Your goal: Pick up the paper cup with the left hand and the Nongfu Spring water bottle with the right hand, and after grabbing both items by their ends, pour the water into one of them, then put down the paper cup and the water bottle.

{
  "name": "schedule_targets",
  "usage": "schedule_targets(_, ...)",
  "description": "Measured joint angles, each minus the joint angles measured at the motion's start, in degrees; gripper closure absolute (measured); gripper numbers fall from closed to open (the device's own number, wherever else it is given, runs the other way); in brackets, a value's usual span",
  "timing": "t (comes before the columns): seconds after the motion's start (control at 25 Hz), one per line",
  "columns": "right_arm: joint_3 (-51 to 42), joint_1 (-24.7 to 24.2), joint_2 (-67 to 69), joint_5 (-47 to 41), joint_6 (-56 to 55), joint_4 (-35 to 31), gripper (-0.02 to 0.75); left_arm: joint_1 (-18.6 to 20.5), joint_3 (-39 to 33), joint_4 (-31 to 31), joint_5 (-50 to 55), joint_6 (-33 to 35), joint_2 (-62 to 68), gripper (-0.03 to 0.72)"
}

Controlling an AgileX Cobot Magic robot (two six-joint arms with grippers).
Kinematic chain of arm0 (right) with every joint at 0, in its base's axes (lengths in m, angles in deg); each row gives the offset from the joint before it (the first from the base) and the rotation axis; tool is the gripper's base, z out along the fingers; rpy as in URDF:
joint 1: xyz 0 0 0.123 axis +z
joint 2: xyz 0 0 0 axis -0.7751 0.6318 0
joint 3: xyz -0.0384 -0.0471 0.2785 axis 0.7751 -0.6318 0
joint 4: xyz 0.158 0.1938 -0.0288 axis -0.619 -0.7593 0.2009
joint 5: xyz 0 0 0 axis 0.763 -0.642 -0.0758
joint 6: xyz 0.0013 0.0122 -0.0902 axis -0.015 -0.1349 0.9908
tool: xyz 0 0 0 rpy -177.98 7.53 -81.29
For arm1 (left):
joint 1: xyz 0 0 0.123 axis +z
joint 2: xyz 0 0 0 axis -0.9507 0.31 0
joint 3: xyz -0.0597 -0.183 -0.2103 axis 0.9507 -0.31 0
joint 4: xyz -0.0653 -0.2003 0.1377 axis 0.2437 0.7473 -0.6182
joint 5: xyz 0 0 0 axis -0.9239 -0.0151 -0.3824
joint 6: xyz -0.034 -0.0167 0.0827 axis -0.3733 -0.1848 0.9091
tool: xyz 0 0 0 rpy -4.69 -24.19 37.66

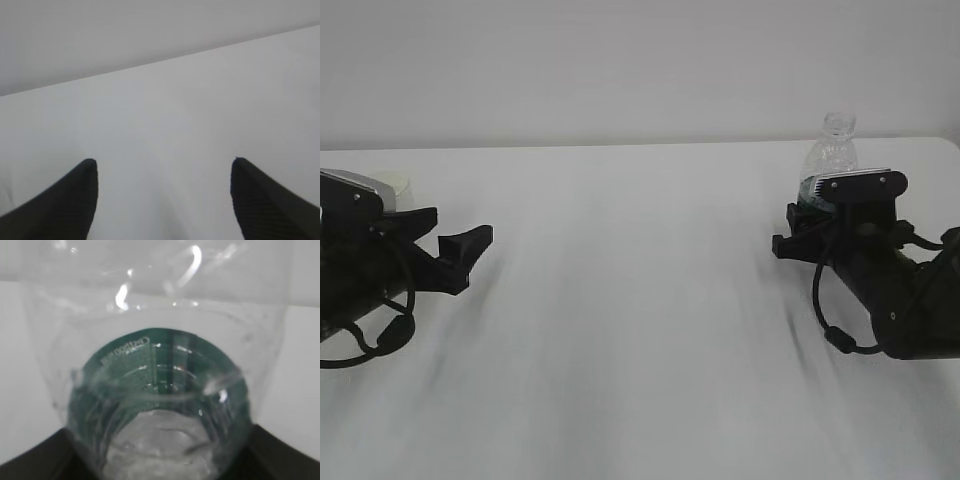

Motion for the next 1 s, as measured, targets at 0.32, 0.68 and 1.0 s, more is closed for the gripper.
schedule_targets(0.32, 1.14, 0.0, 2.03, 0.0, 0.7, 0.0, 0.29, 0.0, 0.0, 0.0, 0.0, 0.0, 0.0, 0.095)
schedule_targets(0.68, 1.49, 0.0, 3.34, 1.72, 1.97, 0.11, 0.259, 0.0, 0.0, 0.0, 0.0, 0.0, 0.0, 0.096)
schedule_targets(1.0, 0.73, 0.0, 3.48, 2.46, 1.97, -1.85, 0.144, 0.0, 0.0, 0.0, 0.0, 0.0, 0.0, 0.097)
